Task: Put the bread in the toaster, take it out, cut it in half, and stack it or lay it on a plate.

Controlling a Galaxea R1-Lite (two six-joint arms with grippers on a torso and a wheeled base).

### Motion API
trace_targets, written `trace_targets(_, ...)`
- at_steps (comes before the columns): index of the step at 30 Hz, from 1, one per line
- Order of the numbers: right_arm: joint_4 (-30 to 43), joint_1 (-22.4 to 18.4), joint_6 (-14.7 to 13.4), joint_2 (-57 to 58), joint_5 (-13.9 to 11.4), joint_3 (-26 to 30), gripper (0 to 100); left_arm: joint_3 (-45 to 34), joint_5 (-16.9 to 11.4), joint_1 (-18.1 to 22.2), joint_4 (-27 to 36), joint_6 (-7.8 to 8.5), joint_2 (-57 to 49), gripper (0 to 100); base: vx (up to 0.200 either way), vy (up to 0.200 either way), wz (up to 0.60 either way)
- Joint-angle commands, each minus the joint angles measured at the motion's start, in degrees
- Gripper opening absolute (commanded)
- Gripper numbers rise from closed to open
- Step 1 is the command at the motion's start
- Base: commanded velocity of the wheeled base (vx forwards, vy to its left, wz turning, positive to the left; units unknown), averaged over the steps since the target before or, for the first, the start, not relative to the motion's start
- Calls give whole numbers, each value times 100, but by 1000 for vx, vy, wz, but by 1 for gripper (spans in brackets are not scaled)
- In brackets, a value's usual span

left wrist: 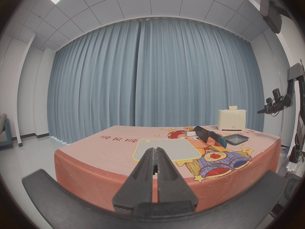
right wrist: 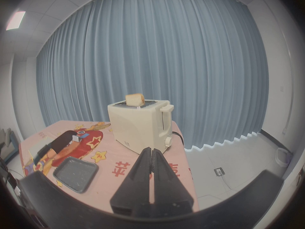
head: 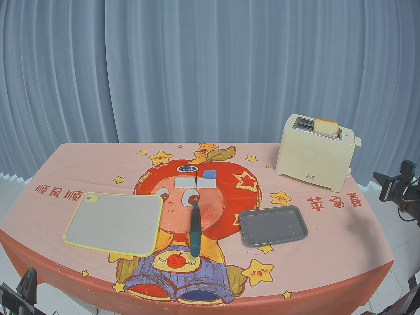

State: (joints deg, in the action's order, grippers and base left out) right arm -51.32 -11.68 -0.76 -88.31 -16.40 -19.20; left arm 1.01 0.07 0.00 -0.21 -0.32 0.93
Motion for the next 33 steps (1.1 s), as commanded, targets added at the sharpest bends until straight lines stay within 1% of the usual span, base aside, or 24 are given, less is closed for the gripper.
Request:
trace_targets(1,-62,-10,260,-521,5,4,0,-101,1,0,-6,-3,-93,0,0,0,0)
trace_targets(3,-247,-45,374,-626,-4,101,0,-101,1,0,-6,-3,-93,0,0,0,0)
trace_targets(6,-484,-36,374,-749,-21,233,0,-101,1,0,-6,-3,-93,0,0,0,0)
trace_targets(12,-836,-19,383,-987,-13,268,0,-101,1,0,-6,-3,-93,0,0,0,0)
trace_targets(26,-906,8,383,-1444,-13,250,0,-101,1,0,-6,-3,-93,0,0,0,0)
trace_targets(28,-1003,-1,374,-1531,-13,250,0,-101,1,0,-6,-3,-93,0,0,0,0)
trace_targets(30,-1187,8,366,-1672,-65,268,0,-101,1,0,-6,-3,-93,0,0,0,0)
trace_targets(33,-1451,-10,366,-1945,-48,268,0,-101,1,0,-6,-3,-93,0,0,0,0)
